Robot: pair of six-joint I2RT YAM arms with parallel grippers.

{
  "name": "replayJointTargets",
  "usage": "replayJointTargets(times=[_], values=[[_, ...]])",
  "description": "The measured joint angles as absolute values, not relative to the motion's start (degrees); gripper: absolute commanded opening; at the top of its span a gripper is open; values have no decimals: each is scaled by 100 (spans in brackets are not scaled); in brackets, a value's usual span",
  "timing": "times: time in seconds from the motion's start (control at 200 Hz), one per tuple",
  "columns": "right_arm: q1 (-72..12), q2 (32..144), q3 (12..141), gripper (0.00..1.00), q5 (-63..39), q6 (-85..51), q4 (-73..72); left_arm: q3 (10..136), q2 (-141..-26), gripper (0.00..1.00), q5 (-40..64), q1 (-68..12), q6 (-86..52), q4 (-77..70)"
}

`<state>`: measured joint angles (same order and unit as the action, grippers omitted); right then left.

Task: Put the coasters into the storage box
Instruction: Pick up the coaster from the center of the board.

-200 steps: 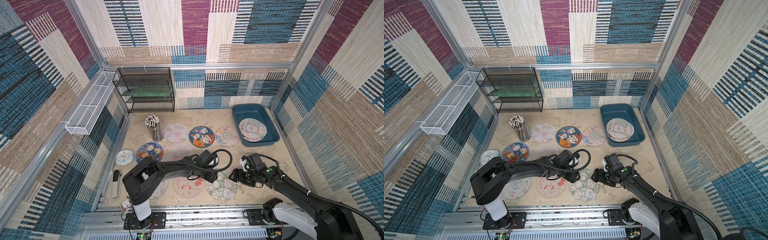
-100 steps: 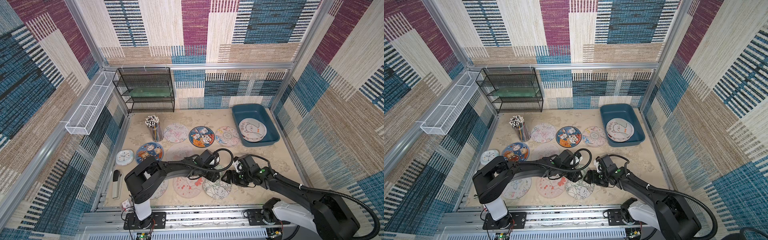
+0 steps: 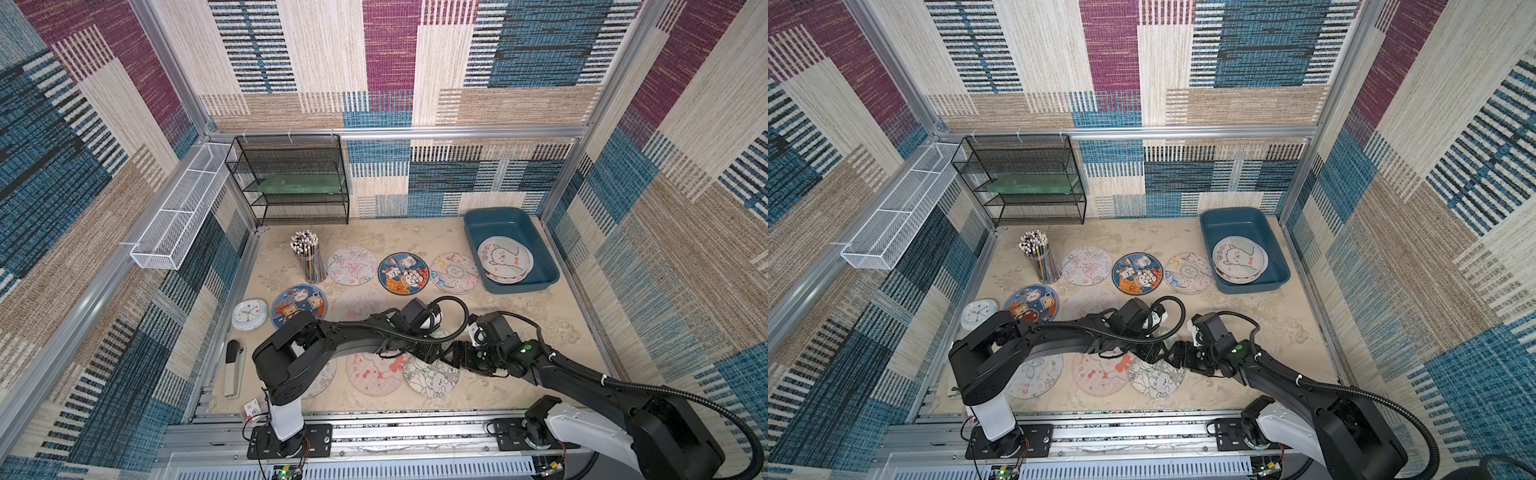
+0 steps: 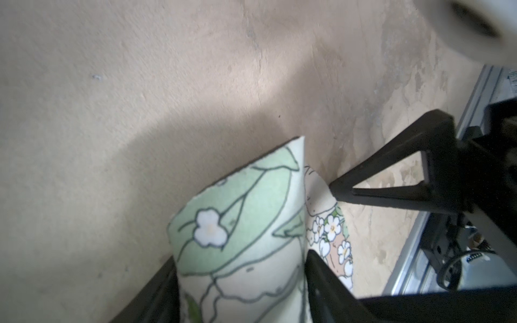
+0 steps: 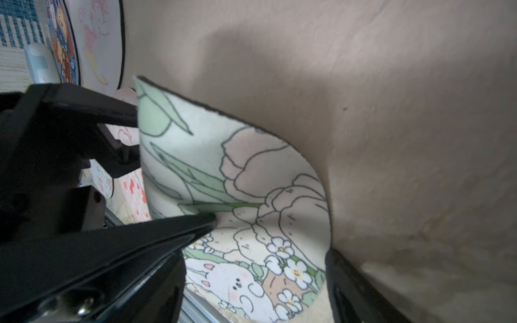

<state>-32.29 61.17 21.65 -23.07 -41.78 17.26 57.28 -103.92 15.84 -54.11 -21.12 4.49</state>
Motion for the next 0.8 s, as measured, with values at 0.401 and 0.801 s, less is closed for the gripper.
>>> replayJointTargets(times=[0.401,0.801], values=[[-3245,5686,2126,80,-1883,-4364,1892,5760,-10506,46,1715,-5411,-2130,305],[-3205,5804,2276,80,-1564,-4368,2001,5902,-10634,6,1833,-5413,-2182,585]])
